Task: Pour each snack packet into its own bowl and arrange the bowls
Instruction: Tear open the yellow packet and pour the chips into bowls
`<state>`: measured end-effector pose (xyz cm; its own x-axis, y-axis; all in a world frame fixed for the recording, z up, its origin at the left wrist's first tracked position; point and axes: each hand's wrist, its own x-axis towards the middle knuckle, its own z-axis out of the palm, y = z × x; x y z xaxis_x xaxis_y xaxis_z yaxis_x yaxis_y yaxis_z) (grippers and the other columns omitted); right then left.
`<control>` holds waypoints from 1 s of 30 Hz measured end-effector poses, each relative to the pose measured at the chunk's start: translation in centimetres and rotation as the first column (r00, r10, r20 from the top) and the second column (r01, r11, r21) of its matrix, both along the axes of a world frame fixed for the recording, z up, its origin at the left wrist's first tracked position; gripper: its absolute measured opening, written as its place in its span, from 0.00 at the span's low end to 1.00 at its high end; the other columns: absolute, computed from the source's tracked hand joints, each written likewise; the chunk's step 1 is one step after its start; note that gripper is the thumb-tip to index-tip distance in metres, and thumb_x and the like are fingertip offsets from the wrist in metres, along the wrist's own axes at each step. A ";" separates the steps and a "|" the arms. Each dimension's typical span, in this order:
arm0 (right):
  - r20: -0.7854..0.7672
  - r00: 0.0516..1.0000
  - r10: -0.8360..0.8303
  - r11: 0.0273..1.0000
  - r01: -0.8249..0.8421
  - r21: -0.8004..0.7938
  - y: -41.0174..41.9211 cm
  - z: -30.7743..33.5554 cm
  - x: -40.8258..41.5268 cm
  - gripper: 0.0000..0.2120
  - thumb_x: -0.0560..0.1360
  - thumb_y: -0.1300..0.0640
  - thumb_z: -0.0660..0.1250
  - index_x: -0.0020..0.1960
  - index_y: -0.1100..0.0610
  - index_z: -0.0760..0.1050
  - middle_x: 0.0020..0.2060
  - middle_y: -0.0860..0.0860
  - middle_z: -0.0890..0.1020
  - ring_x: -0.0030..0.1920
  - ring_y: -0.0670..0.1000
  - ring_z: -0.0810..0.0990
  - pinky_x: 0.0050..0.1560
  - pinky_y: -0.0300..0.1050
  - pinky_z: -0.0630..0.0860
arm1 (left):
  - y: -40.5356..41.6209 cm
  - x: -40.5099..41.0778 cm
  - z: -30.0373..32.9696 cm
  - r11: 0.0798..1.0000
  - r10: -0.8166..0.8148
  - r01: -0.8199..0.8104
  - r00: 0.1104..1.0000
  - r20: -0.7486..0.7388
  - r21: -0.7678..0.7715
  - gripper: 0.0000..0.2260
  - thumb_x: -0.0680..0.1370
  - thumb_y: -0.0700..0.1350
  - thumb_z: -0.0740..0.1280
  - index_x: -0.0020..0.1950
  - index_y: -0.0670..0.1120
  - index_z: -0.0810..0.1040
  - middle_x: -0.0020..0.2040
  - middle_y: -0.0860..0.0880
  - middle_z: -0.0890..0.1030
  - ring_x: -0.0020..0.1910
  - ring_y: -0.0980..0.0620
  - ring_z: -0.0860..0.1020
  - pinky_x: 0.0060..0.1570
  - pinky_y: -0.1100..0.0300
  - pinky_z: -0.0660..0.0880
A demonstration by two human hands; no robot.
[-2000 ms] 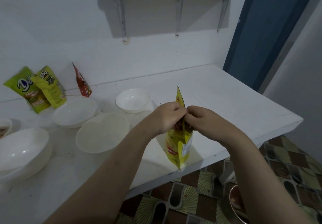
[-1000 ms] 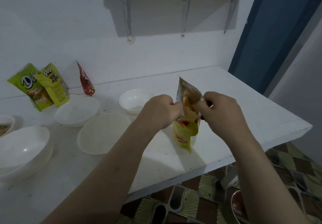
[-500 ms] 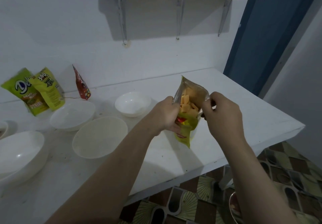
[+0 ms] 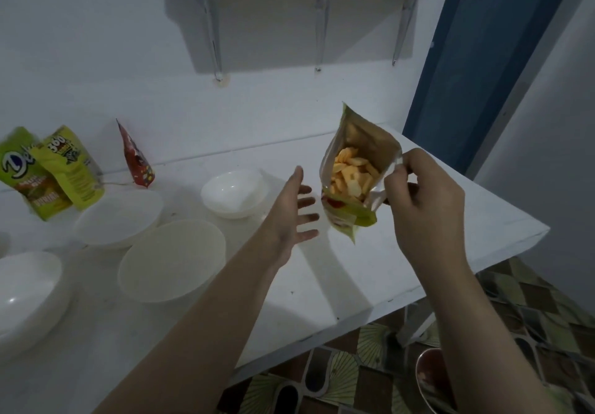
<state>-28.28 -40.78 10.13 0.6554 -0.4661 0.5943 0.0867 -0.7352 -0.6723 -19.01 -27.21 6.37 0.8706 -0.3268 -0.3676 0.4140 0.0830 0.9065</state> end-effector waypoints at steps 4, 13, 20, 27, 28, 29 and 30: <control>0.060 0.986 0.159 0.984 -0.163 0.078 0.4 1.0 -0.8 0.09 0.82 0.57 0.59 0.45 0.56 0.75 0.35 0.46 0.77 0.39 0.49 0.77 0.40 0.47 0.80 | -0.6 1.4 -1.9 0.961 0.004 -0.104 0.932 -0.361 -0.258 0.20 0.80 0.50 0.62 0.70 0.44 0.72 0.61 0.40 0.76 0.54 0.40 0.77 0.49 0.47 0.77; 0.044 0.919 0.391 0.920 -0.388 -0.057 4.7 3.9 0.9 0.11 0.79 0.56 0.58 0.43 0.59 0.75 0.33 0.50 0.76 0.38 0.52 0.75 0.34 0.44 0.74 | 3.3 4.8 -0.8 0.849 0.205 -0.258 0.965 -0.163 -0.461 0.18 0.82 0.49 0.58 0.67 0.42 0.74 0.50 0.42 0.82 0.48 0.43 0.80 0.38 0.54 0.80; 0.025 0.883 0.469 0.852 -0.445 -0.276 12.9 6.8 5.3 0.12 0.75 0.56 0.61 0.34 0.58 0.67 0.25 0.49 0.69 0.32 0.52 0.68 0.30 0.42 0.64 | 14.2 7.1 1.5 0.641 0.503 -0.474 0.853 -0.136 -0.604 0.12 0.83 0.49 0.55 0.56 0.46 0.76 0.51 0.45 0.80 0.45 0.48 0.79 0.40 0.56 0.80; -0.057 0.853 0.519 0.824 -0.517 -0.232 23.8 6.7 10.3 0.15 0.76 0.50 0.58 0.34 0.57 0.66 0.26 0.49 0.69 0.30 0.52 0.69 0.30 0.48 0.66 | 27.9 9.8 2.0 0.522 0.714 -0.628 0.692 -0.107 -0.578 0.17 0.81 0.51 0.61 0.66 0.42 0.76 0.60 0.41 0.81 0.57 0.40 0.80 0.51 0.47 0.80; -0.067 0.846 0.528 0.819 -0.529 -0.221 25.5 6.7 10.9 0.16 0.77 0.49 0.57 0.35 0.58 0.67 0.26 0.50 0.71 0.30 0.54 0.70 0.30 0.49 0.67 | 29.6 10.1 2.0 0.527 0.730 -0.644 0.677 -0.093 -0.555 0.16 0.81 0.51 0.61 0.63 0.43 0.78 0.58 0.41 0.82 0.57 0.40 0.81 0.54 0.46 0.79; -0.077 0.843 0.533 0.814 -0.535 -0.224 27.1 6.7 11.4 0.18 0.78 0.47 0.57 0.36 0.58 0.67 0.27 0.50 0.72 0.31 0.53 0.71 0.31 0.49 0.68 | 31.3 10.5 1.7 0.518 0.746 -0.672 0.657 -0.105 -0.529 0.15 0.81 0.52 0.62 0.61 0.44 0.79 0.56 0.42 0.83 0.55 0.41 0.82 0.54 0.45 0.79; -0.090 0.842 0.533 0.809 -0.537 -0.237 28.7 6.5 12.0 0.19 0.79 0.44 0.56 0.36 0.57 0.68 0.27 0.49 0.73 0.31 0.52 0.72 0.30 0.48 0.68 | 33.0 11.0 1.4 0.502 0.766 -0.708 0.631 -0.125 -0.496 0.15 0.80 0.52 0.63 0.61 0.45 0.79 0.56 0.42 0.83 0.55 0.40 0.81 0.55 0.45 0.79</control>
